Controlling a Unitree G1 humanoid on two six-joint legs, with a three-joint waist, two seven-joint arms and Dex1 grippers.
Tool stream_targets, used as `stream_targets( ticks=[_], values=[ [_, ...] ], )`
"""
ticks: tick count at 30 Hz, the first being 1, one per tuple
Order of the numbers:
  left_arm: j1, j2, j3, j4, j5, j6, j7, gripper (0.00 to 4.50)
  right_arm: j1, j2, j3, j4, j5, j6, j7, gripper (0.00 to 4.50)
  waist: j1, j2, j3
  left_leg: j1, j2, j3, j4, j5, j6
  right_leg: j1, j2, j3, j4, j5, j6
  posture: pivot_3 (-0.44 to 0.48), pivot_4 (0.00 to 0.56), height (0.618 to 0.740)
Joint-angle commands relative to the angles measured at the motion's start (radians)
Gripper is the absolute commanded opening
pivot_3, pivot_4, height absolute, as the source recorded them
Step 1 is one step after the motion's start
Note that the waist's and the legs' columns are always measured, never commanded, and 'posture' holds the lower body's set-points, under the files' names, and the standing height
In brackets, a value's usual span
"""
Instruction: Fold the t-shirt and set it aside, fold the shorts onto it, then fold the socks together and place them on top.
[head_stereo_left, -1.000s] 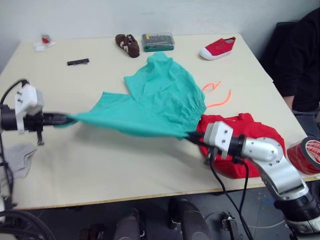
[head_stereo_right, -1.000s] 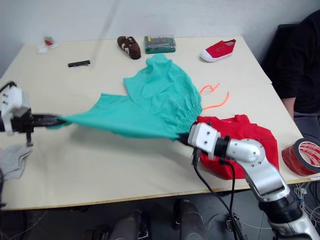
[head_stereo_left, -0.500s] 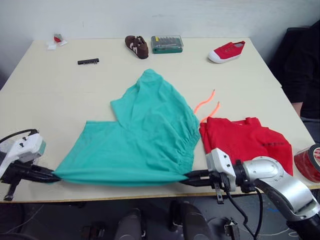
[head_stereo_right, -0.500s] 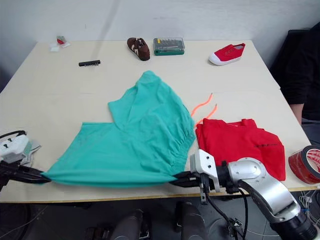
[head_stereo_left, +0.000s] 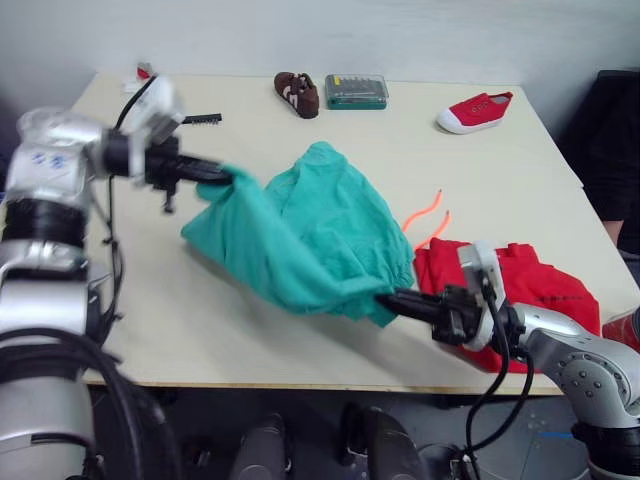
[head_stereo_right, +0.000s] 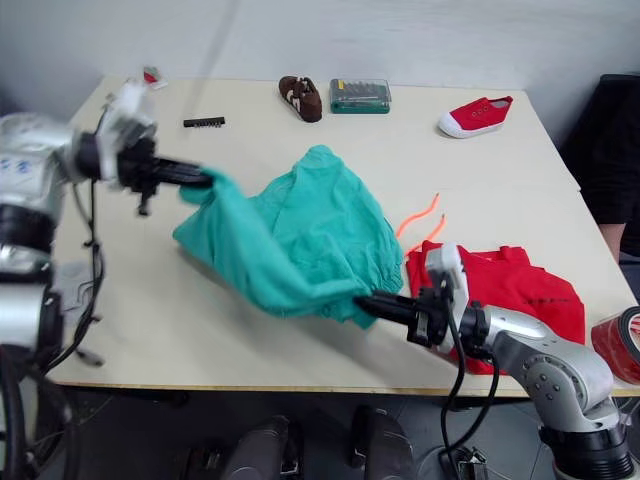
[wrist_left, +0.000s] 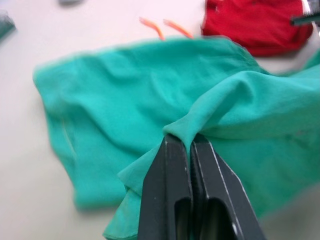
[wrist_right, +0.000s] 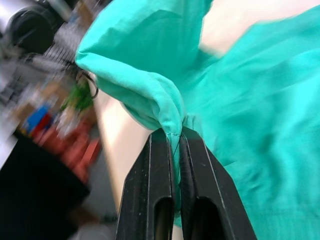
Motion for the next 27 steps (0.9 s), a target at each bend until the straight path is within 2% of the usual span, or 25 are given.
stream_targets(
  ticks=[1,4,5,9,12,15,18,19,20,23,26,27],
  values=[
    [-0.087,-0.091,0.005,0.166,0.089,-0.159,0.142,0.02,0.019,0.028,-0.084,-0.012,0.060,0.019,-0.136,0.00,-0.016,0.000,0.000,0.000,0.000,0.000,-0.001,-0.001,0.001,0.000,-0.001,0.000,-0.001,0.000,0.001,0.000,0.150,0.740],
    [-0.139,-0.189,0.012,0.245,0.154,-0.228,0.328,0.02,0.043,0.056,-0.137,-0.010,0.091,0.027,-0.249,0.00,-0.028,0.000,0.000,-0.001,-0.002,0.002,-0.001,-0.002,0.003,-0.001,-0.002,0.001,-0.003,0.000,0.004,0.000,0.150,0.740],
    [-0.149,-0.227,0.010,0.264,0.180,-0.243,0.430,0.02,0.055,0.062,-0.144,-0.018,0.076,0.026,-0.284,0.00,-0.029,0.000,0.000,-0.001,-0.002,0.001,-0.001,-0.002,0.004,-0.001,-0.002,0.001,-0.004,0.001,0.004,0.000,0.150,0.740],
    [-0.155,-0.311,-0.003,0.302,0.276,-0.272,0.691,0.02,0.081,0.073,-0.123,-0.050,0.006,0.013,-0.373,0.00,-0.031,-0.001,0.001,-0.002,-0.001,0.000,-0.001,-0.002,0.004,-0.002,-0.004,0.006,-0.003,0.001,0.005,0.000,0.150,0.740],
    [-0.147,-0.343,-0.006,0.314,0.335,-0.266,0.806,0.02,0.073,0.089,-0.105,-0.047,-0.051,0.007,-0.442,0.00,-0.037,-0.001,0.001,-0.002,-0.001,0.000,-0.001,-0.002,0.004,-0.002,-0.008,0.007,-0.003,0.001,0.006,0.000,0.150,0.740],
    [-0.133,-0.361,-0.011,0.321,0.384,-0.249,0.867,0.60,0.061,0.086,-0.084,-0.048,-0.119,0.001,-0.468,0.00,-0.040,-0.001,0.001,-0.001,-0.002,0.001,-0.001,-0.002,0.004,-0.002,-0.009,0.008,-0.003,0.001,0.006,0.000,0.150,0.740],
    [-0.115,-0.369,0.020,0.326,0.382,-0.213,0.852,1.47,0.039,0.093,-0.081,-0.052,-0.144,-0.003,-0.472,0.00,-0.039,0.000,0.001,-0.001,-0.002,0.001,-0.003,-0.002,0.004,-0.003,-0.009,0.007,-0.002,0.001,0.006,0.000,0.150,0.740],
    [-0.109,-0.365,0.037,0.326,0.374,-0.199,0.842,1.82,0.029,0.082,-0.073,-0.062,-0.162,-0.009,-0.461,0.57,-0.038,0.000,0.001,-0.001,-0.002,0.001,-0.003,-0.002,0.004,-0.003,-0.008,0.008,-0.002,0.001,0.006,0.000,0.150,0.740],
    [-0.105,-0.352,0.059,0.323,0.359,-0.202,0.827,2.15,0.019,0.067,-0.068,-0.083,-0.187,-0.025,-0.450,0.83,-0.038,0.000,0.001,-0.001,-0.002,0.001,-0.003,-0.002,0.004,-0.003,-0.008,0.007,-0.002,0.001,0.006,0.000,0.150,0.740],
    [-0.091,-0.298,0.151,0.305,0.277,-0.224,0.663,3.06,-0.002,-0.006,-0.038,-0.176,-0.299,-0.083,-0.413,1.83,-0.042,0.000,0.001,-0.001,-0.002,0.003,-0.002,-0.002,0.004,-0.004,-0.008,0.008,-0.002,0.001,0.006,0.000,0.150,0.740],
    [-0.043,-0.224,0.166,0.273,0.264,-0.318,0.470,3.99,0.022,-0.116,0.052,-0.280,-0.432,-0.124,-0.345,2.86,-0.041,0.000,0.001,-0.004,-0.002,0.004,-0.002,-0.002,0.003,-0.008,-0.007,0.009,-0.001,0.001,0.006,0.000,0.150,0.740],
    [-0.017,-0.196,0.163,0.261,0.265,-0.353,0.413,4.30,0.028,-0.136,0.073,-0.306,-0.455,-0.133,-0.330,2.88,-0.041,0.000,0.001,-0.005,-0.001,0.004,-0.002,-0.001,0.002,-0.009,-0.004,0.009,-0.001,0.001,0.006,0.000,0.150,0.740]
  ],
)
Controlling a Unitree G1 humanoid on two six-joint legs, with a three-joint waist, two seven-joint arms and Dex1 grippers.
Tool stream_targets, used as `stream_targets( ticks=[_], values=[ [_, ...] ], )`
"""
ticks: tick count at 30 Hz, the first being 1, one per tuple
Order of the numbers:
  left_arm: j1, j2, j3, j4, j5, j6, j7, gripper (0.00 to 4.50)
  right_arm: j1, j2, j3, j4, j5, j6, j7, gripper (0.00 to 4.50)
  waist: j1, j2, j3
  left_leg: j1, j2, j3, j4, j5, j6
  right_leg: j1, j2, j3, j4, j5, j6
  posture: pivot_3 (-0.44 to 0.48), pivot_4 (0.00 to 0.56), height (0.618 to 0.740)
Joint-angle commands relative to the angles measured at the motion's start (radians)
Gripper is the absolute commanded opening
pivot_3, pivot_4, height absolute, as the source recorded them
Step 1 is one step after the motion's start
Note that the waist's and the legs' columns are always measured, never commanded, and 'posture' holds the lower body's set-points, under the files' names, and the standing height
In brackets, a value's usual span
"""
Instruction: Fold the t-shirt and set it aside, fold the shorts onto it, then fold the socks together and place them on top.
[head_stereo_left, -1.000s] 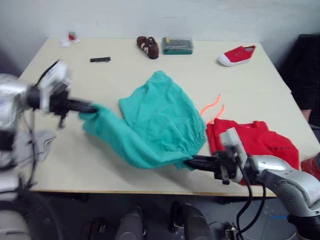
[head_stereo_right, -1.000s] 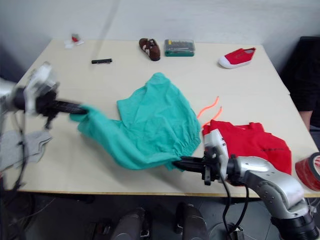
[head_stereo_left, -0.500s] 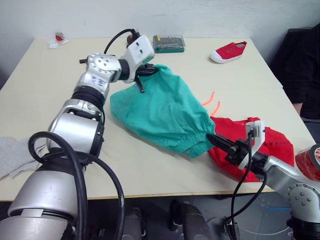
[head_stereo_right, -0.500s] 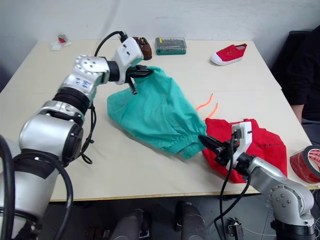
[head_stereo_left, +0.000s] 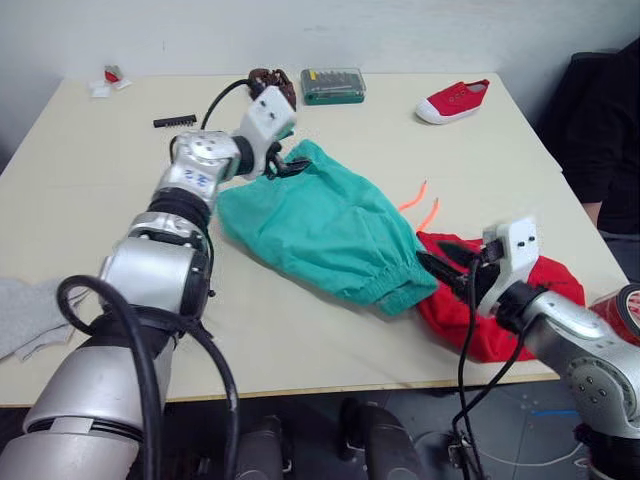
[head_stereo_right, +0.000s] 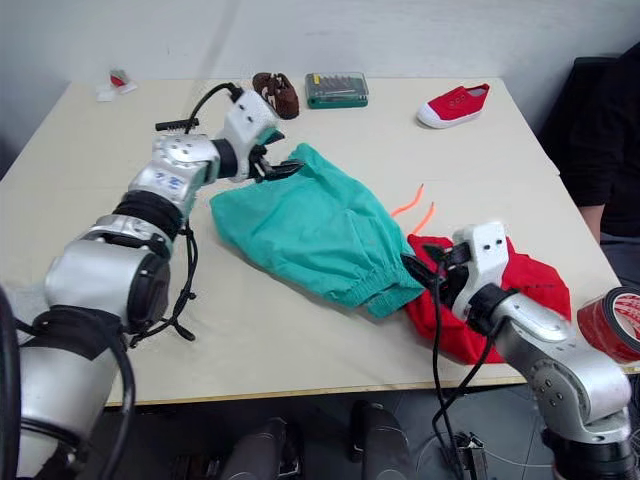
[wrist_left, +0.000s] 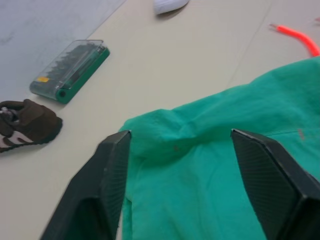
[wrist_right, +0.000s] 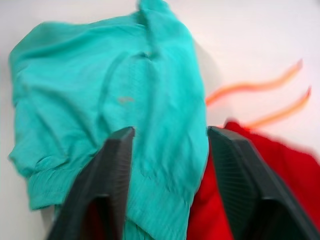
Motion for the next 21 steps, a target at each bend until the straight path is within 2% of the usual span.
stream_targets(
  ticks=[1,4,8,11,14,16,21],
  values=[
    [0.059,0.093,0.016,-0.077,-0.030,-0.133,-0.222,4.49,0.023,-0.069,0.081,-0.133,-0.108,-0.054,0.070,2.88,0.000,0.000,0.000,0.000,0.000,0.001,0.000,0.000,-0.001,-0.001,0.003,0.000,0.000,0.000,-0.001,0.000,0.150,0.740],
    [0.156,0.172,0.027,-0.123,-0.060,-0.194,-0.400,4.49,0.015,-0.117,0.160,-0.185,-0.193,-0.082,0.115,2.88,0.002,0.000,0.000,-0.002,0.001,0.003,0.001,0.001,-0.002,-0.004,0.005,0.001,0.003,-0.001,-0.001,0.000,0.150,0.740],
    [0.271,0.245,-0.016,-0.174,-0.025,-0.317,-0.455,4.49,-0.013,-0.144,0.261,-0.186,-0.294,-0.087,0.146,2.88,0.002,0.000,0.000,-0.005,0.001,0.004,0.006,0.001,-0.001,-0.007,0.004,0.004,0.005,-0.001,-0.001,0.000,0.150,0.740],
    [0.324,0.269,-0.054,-0.195,0.016,-0.432,-0.413,4.50,-0.039,-0.143,0.374,-0.181,-0.378,-0.088,0.172,3.49,0.013,-0.001,-0.001,-0.005,-0.001,0.002,0.008,0.001,0.000,-0.007,0.002,0.005,0.004,-0.001,-0.001,0.000,0.150,0.740],
    [0.335,0.265,-0.063,-0.194,0.020,-0.473,-0.385,4.50,-0.059,-0.133,0.445,-0.145,-0.486,-0.115,0.161,4.47,0.022,-0.002,-0.001,-0.006,-0.002,0.001,0.008,0.000,0.002,-0.007,0.001,0.005,0.004,0.000,-0.001,0.000,0.150,0.740],
    [0.338,0.263,-0.079,-0.191,0.033,-0.503,-0.365,4.50,-0.069,-0.151,0.501,-0.111,-0.591,-0.155,0.162,4.47,0.023,-0.002,-0.001,-0.006,-0.003,0.002,0.008,0.000,0.003,-0.007,0.000,0.005,0.005,0.000,0.000,0.000,0.150,0.740],
    [0.318,0.248,-0.148,-0.168,0.136,-0.588,-0.186,4.50,-0.095,-0.121,0.612,-0.015,-0.813,-0.237,0.136,4.47,0.020,-0.002,-0.001,-0.006,-0.003,0.003,0.008,0.000,0.004,-0.007,0.000,0.005,0.006,0.001,0.002,0.000,0.150,0.740]
  ],
)
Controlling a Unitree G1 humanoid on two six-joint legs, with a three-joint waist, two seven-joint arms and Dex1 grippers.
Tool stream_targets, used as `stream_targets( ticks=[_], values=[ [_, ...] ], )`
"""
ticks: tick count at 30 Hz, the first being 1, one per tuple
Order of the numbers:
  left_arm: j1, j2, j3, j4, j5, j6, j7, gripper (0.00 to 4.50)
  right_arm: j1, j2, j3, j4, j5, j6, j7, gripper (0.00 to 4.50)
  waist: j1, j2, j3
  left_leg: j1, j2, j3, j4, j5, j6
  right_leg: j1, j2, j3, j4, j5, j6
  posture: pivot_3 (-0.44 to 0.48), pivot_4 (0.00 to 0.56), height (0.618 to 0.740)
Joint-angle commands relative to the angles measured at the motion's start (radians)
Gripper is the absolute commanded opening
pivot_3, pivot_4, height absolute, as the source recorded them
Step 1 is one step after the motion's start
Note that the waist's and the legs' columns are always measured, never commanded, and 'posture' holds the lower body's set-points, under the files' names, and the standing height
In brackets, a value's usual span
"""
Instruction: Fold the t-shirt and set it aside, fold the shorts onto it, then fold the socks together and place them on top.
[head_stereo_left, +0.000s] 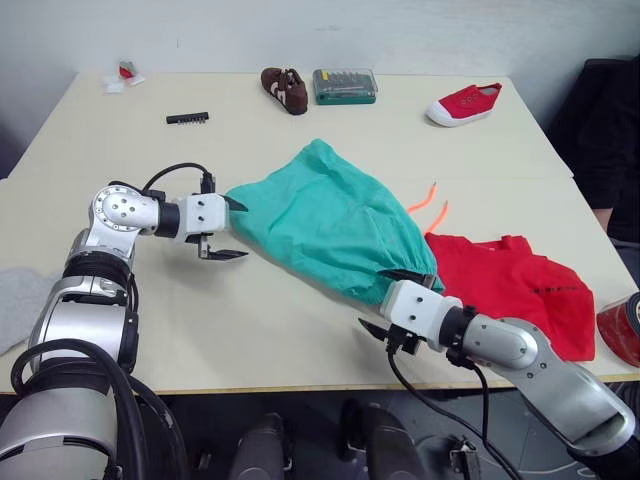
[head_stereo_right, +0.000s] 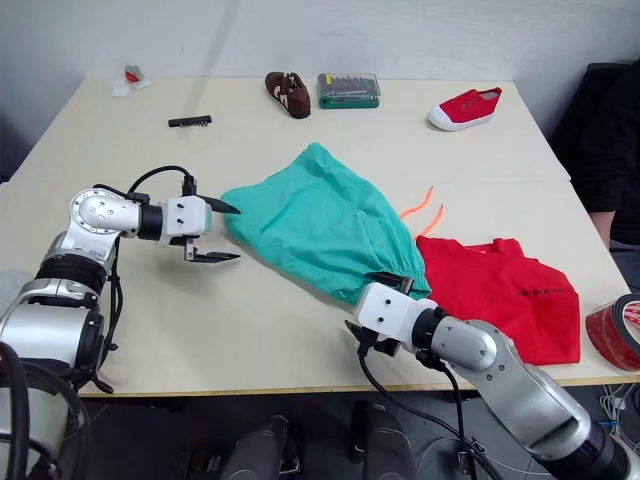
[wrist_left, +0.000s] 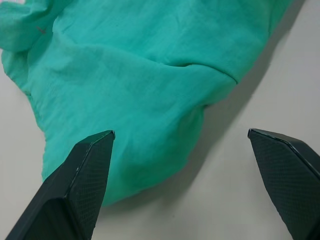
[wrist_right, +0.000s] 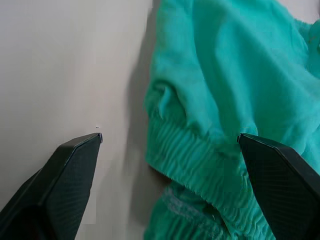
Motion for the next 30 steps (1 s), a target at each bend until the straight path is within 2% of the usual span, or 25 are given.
stream_targets(
  ticks=[1,5,8,11,15,19,21,23,26,28,30],
  values=[
    [-0.032,-0.011,-0.038,-0.002,0.066,-0.050,0.136,4.50,-0.023,0.037,0.049,0.044,-0.153,-0.066,-0.031,4.47,-0.001,0.000,0.000,0.000,0.000,0.000,0.000,0.000,0.000,0.000,0.000,0.000,0.000,0.000,0.000,0.000,0.150,0.740],
    [-0.053,-0.030,-0.086,0.026,0.132,-0.046,0.246,4.50,-0.037,0.089,0.076,0.125,-0.266,-0.106,-0.047,4.47,-0.004,0.000,0.000,0.000,0.000,0.000,0.000,0.000,0.000,0.000,0.000,-0.001,0.000,0.000,0.000,0.000,0.150,0.740],
    [-0.064,-0.046,-0.122,0.048,0.180,-0.024,0.324,4.50,-0.039,0.109,0.094,0.190,-0.360,-0.163,-0.061,3.85,-0.007,-0.001,-0.001,0.001,0.000,0.000,0.000,0.000,0.000,0.001,0.000,-0.001,0.000,0.000,0.000,0.000,0.150,0.740],
    [-0.066,-0.059,-0.160,0.063,0.226,-0.032,0.389,3.86,-0.043,0.099,0.084,0.243,-0.457,-0.249,-0.095,2.82,-0.006,-0.001,-0.002,0.002,0.000,0.000,0.000,0.001,0.000,0.001,0.000,0.000,0.000,0.000,0.000,0.000,0.150,0.740],
    [-0.067,-0.070,-0.163,0.074,0.226,-0.034,0.410,2.60,-0.044,0.136,0.063,0.262,-0.468,-0.290,-0.063,1.43,-0.005,-0.002,-0.002,0.002,-0.001,0.001,0.000,0.002,0.001,0.001,-0.002,0.000,0.000,0.000,0.000,0.000,0.150,0.740],
    [-0.061,-0.076,-0.142,0.081,0.191,-0.029,0.365,1.29,-0.048,0.135,0.040,0.276,-0.466,-0.337,-0.019,0.03,-0.012,-0.002,-0.002,0.002,-0.001,0.001,0.000,0.002,0.000,0.001,-0.001,0.000,0.001,0.000,0.000,0.000,0.150,0.740],
    [-0.055,-0.074,-0.122,0.081,0.159,-0.024,0.319,0.57,-0.044,0.127,0.027,0.287,-0.458,-0.374,0.002,0.00,-0.016,-0.002,-0.002,0.002,-0.001,0.001,0.000,0.002,0.000,0.001,-0.001,-0.001,0.001,0.000,0.000,0.000,0.150,0.740],
    [-0.032,-0.066,-0.065,0.071,0.072,-0.002,0.175,0.03,-0.038,0.103,0.003,0.306,-0.428,-0.443,0.038,0.00,-0.019,-0.002,-0.002,0.002,-0.001,0.001,0.000,0.002,0.000,0.001,-0.001,-0.002,0.001,0.000,0.000,0.000,0.150,0.740],
    [0.025,-0.026,-0.011,0.018,-0.015,-0.015,0.040,0.01,-0.031,0.088,-0.036,0.336,-0.352,-0.519,0.097,0.00,-0.023,-0.002,-0.002,0.001,0.000,0.001,-0.001,0.002,0.000,0.001,0.000,-0.006,0.001,0.000,0.000,0.000,0.150,0.740],
    [0.099,0.027,0.014,-0.053,-0.058,-0.045,-0.002,0.01,-0.023,0.091,-0.077,0.360,-0.240,-0.556,0.166,0.00,-0.035,-0.002,-0.002,0.002,0.001,0.001,-0.001,0.002,0.000,0.001,0.001,-0.007,0.001,0.000,0.000,0.000,0.150,0.740],
    [0.182,0.067,0.040,-0.143,-0.115,-0.020,-0.055,0.01,-0.028,0.069,-0.090,0.394,-0.210,-0.638,0.212,0.00,-0.044,-0.002,-0.002,0.002,0.002,0.001,-0.001,0.002,-0.001,0.001,0.001,-0.007,0.001,0.000,0.000,0.000,0.150,0.740]
  ],
)
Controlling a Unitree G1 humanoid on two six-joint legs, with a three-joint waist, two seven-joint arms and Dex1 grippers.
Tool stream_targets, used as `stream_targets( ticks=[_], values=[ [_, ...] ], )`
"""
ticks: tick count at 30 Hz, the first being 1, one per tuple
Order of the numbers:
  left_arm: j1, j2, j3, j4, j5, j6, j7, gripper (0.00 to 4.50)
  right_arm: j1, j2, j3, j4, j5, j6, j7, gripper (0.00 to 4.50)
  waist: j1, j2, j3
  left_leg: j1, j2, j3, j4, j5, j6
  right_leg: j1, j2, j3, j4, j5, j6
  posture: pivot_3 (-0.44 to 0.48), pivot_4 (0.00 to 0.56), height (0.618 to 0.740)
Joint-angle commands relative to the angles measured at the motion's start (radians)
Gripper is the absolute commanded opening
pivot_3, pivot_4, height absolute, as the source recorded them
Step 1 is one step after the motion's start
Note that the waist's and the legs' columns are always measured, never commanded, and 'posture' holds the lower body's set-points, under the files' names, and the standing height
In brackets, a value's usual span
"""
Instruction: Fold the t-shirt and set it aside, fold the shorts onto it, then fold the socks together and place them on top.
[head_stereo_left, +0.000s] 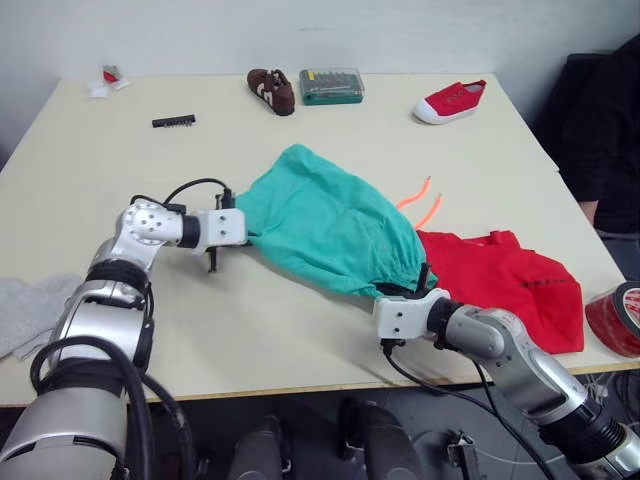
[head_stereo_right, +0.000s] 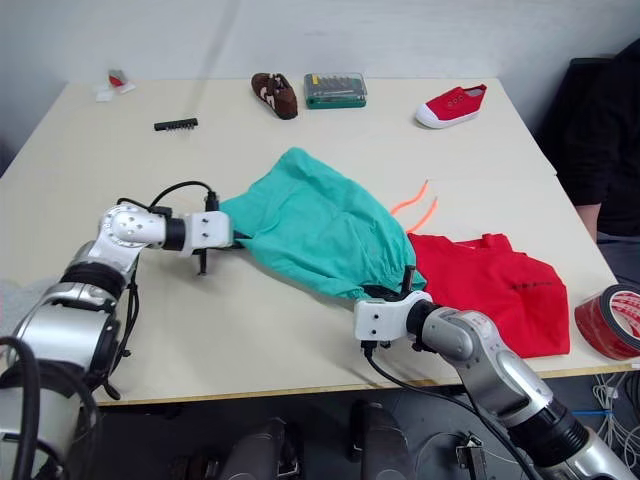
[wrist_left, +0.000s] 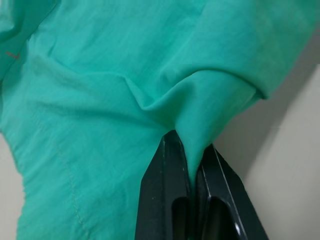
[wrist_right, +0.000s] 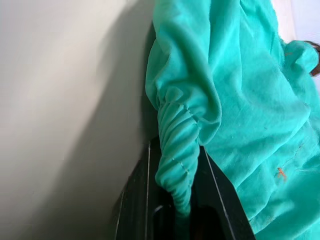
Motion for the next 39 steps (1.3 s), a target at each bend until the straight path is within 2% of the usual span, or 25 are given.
stream_targets(
  ticks=[1,3,5,6,8,10,14,19,20,21,22,27,29,30,33,35,36,39],
  values=[
    [0.163,0.087,0.068,-0.216,-0.144,0.069,-0.113,0.01,-0.006,-0.047,-0.048,0.053,0.078,-0.168,0.093,0.00,-0.005,0.000,0.000,0.000,0.000,0.000,0.000,0.000,0.000,0.000,0.000,0.000,0.000,0.000,0.000,0.000,0.150,0.740],
    [0.408,0.165,0.121,-0.525,-0.274,0.219,-0.168,0.01,-0.031,-0.072,-0.054,0.117,0.113,-0.301,0.147,0.00,-0.015,0.002,-0.001,0.001,0.001,0.001,-0.001,0.000,-0.001,0.000,-0.002,0.003,0.000,0.000,0.000,0.000,0.150,0.740],
    [0.662,0.239,0.189,-0.826,-0.378,0.397,-0.172,0.01,-0.062,-0.076,-0.053,0.171,0.140,-0.399,0.185,0.00,-0.035,0.002,-0.001,0.002,0.003,0.001,-0.001,-0.001,-0.002,0.000,-0.004,0.009,0.000,-0.001,-0.001,0.000,0.150,0.740],
    [0.739,0.262,0.214,-0.923,-0.406,0.464,-0.160,0.01,-0.071,-0.074,-0.053,0.190,0.146,-0.430,0.196,0.00,-0.033,0.002,-0.001,0.003,0.004,0.001,-0.001,-0.002,-0.004,0.000,-0.003,0.011,0.000,-0.001,-0.002,0.000,0.150,0.740],
    [0.973,0.304,0.316,-1.135,-0.456,0.582,-0.124,0.01,-0.111,-0.076,-0.033,0.257,0.147,-0.553,0.233,0.00,-0.029,0.003,0.000,0.005,0.004,0.001,-0.001,-0.003,-0.005,0.001,-0.003,0.011,0.000,-0.002,-0.003,0.000,0.150,0.740],
    [1.151,0.307,0.406,-1.317,-0.505,0.705,-0.075,0.01,-0.150,-0.082,-0.012,0.323,0.143,-0.668,0.272,0.00,-0.025,0.004,0.001,0.008,0.004,0.002,-0.001,-0.003,-0.005,0.002,-0.003,0.013,-0.001,-0.003,-0.004,0.000,0.150,0.740],
    [1.278,0.277,0.472,-1.504,-0.541,0.851,0.012,0.01,-0.199,-0.088,0.008,0.429,0.134,-0.805,0.308,0.00,0.007,0.006,0.002,0.020,0.005,0.000,-0.001,-0.007,-0.006,0.015,-0.001,0.014,-0.004,-0.005,-0.004,0.000,0.150,0.740],
    [1.293,0.264,0.460,-1.545,-0.521,0.953,0.065,0.01,-0.210,-0.076,0.000,0.455,0.187,-0.805,0.344,0.00,0.021,0.008,0.002,0.020,0.005,0.000,-0.001,-0.007,-0.008,0.014,-0.001,0.015,-0.001,-0.005,-0.006,0.000,0.150,0.740],
    [1.288,0.269,0.462,-1.538,-0.530,0.970,0.059,0.00,-0.204,-0.073,-0.007,0.440,0.202,-0.781,0.346,0.28,0.021,0.008,0.001,0.020,0.006,0.000,-0.002,-0.007,-0.008,0.014,-0.001,0.015,-0.001,-0.005,-0.007,0.000,0.150,0.740],
    [1.285,0.274,0.466,-1.534,-0.549,0.991,0.043,0.24,-0.195,-0.073,-0.014,0.419,0.215,-0.755,0.348,0.59,0.021,0.008,0.001,0.020,0.007,0.000,-0.002,-0.007,-0.009,0.013,0.000,0.014,-0.001,-0.006,-0.008,0.000,0.150,0.740],
    [1.290,0.283,0.472,-1.536,-0.578,1.015,0.014,0.50,-0.184,-0.079,-0.019,0.397,0.224,-0.734,0.351,0.80,0.021,0.008,0.001,0.020,0.008,0.000,-0.001,-0.007,-0.010,0.013,0.001,0.014,-0.001,-0.006,-0.008,0.000,0.150,0.740],
    [1.350,0.372,0.529,-1.505,-0.745,1.277,-0.135,2.00,-0.086,-0.177,-0.073,0.251,0.254,-0.640,0.394,2.51,0.021,0.009,0.001,0.020,0.013,0.000,-0.001,-0.009,-0.014,0.013,0.005,0.012,-0.001,-0.009,-0.012,0.000,0.150,0.740],
    [1.329,0.425,0.548,-1.468,-0.785,1.339,-0.199,2.61,-0.007,-0.229,-0.142,0.145,0.357,-0.516,0.397,3.21,0.025,0.010,0.001,0.020,0.014,0.000,-0.001,-0.009,-0.015,0.012,0.006,0.011,-0.001,-0.009,-0.013,0.000,0.150,0.740],
    [1.280,0.444,0.551,-1.444,-0.820,1.387,-0.207,2.64,0.047,-0.260,-0.188,0.072,0.449,-0.411,0.397,3.58,0.029,0.010,0.002,0.020,0.014,0.000,-0.001,-0.009,-0.015,0.012,0.007,0.011,-0.001,-0.010,-0.013,0.000,0.150,0.740],
    [1.046,0.446,0.554,-1.374,-0.979,1.560,-0.178,2.64,0.199,-0.334,-0.329,-0.139,0.739,-0.097,0.365,3.58,0.046,0.012,0.002,0.019,0.014,-0.003,-0.001,-0.010,-0.016,0.012,0.007,0.011,-0.001,-0.010,-0.014,0.000,0.150,0.740],
    [0.890,0.418,0.529,-1.335,-1.042,1.632,-0.155,2.64,0.237,-0.337,-0.400,-0.241,0.912,0.082,0.287,3.58,0.050,0.010,0.001,0.019,0.015,-0.005,-0.001,-0.009,-0.016,0.013,0.007,0.011,0.000,-0.010,-0.014,0.000,0.150,0.740],
    [0.833,0.395,0.509,-1.321,-1.043,1.636,-0.140,2.64,0.232,-0.330,-0.415,-0.273,0.982,0.163,0.245,3.58,0.049,0.011,0.001,0.020,0.015,-0.005,-0.001,-0.009,-0.016,0.013,0.007,0.012,0.000,-0.010,-0.014,0.000,0.150,0.740],
    [0.748,0.315,0.419,-1.289,-0.951,1.542,-0.108,2.02,0.164,-0.269,-0.383,-0.313,1.057,0.329,0.137,2.94,0.036,0.013,-0.001,0.021,0.015,-0.004,-0.001,-0.010,-0.017,0.014,0.007,0.012,0.000,-0.009,-0.014,0.000,0.150,0.740]
  ],
)
